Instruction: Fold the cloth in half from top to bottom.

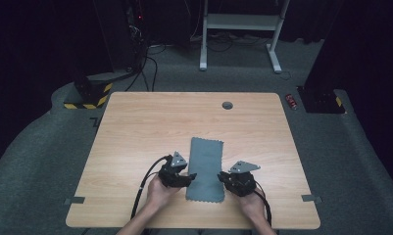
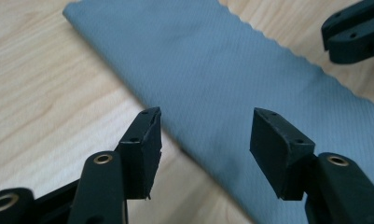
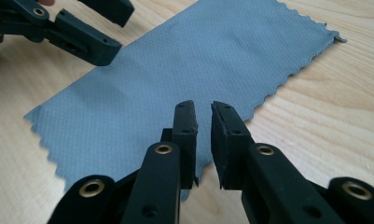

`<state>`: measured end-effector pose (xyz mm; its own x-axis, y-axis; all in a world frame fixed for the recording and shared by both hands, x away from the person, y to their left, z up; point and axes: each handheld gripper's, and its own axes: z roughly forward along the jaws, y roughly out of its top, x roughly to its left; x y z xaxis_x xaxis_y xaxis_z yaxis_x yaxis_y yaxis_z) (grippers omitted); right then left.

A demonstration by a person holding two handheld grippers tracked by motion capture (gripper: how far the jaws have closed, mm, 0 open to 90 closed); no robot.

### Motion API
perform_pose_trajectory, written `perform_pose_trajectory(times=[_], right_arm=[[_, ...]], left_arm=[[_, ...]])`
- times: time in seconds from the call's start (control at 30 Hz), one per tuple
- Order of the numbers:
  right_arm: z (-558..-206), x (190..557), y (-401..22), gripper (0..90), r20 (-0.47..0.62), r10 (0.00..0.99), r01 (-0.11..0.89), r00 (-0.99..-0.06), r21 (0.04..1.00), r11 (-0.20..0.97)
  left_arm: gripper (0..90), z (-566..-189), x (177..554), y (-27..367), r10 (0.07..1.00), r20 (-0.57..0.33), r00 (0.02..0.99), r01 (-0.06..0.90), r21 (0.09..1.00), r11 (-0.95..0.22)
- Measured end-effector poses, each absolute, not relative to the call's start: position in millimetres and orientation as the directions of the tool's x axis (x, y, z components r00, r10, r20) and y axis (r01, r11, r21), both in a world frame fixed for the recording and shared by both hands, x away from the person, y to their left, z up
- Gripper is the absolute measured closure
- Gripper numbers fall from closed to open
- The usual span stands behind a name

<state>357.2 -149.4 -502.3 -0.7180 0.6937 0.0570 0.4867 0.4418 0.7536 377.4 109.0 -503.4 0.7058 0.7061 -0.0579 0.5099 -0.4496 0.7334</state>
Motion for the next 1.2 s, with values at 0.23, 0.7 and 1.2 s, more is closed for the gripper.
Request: perform_pose_trajectory(times=[0.23,0.7,1.2], right_arm=[[-506,374,-139,86.9,0.044,0.705,0.498,-0.708,0.739,0.454],[-501,419,-127,87.9,0.02,0.733,0.51,-0.679,0.731,0.453],[-498,483,-135,87.1,0.036,0.834,0.595,-0.55,0.718,0.361]], left_arm=[[44.6,-502,403,105,0.721,-0.102,0.686,0.527,0.752,-0.395],[48.2,-501,451,92,0.741,-0.11,0.663,0.539,0.756,-0.37],[49.5,-500,492,86,0.789,-0.04,0.614,0.571,0.712,-0.409]])
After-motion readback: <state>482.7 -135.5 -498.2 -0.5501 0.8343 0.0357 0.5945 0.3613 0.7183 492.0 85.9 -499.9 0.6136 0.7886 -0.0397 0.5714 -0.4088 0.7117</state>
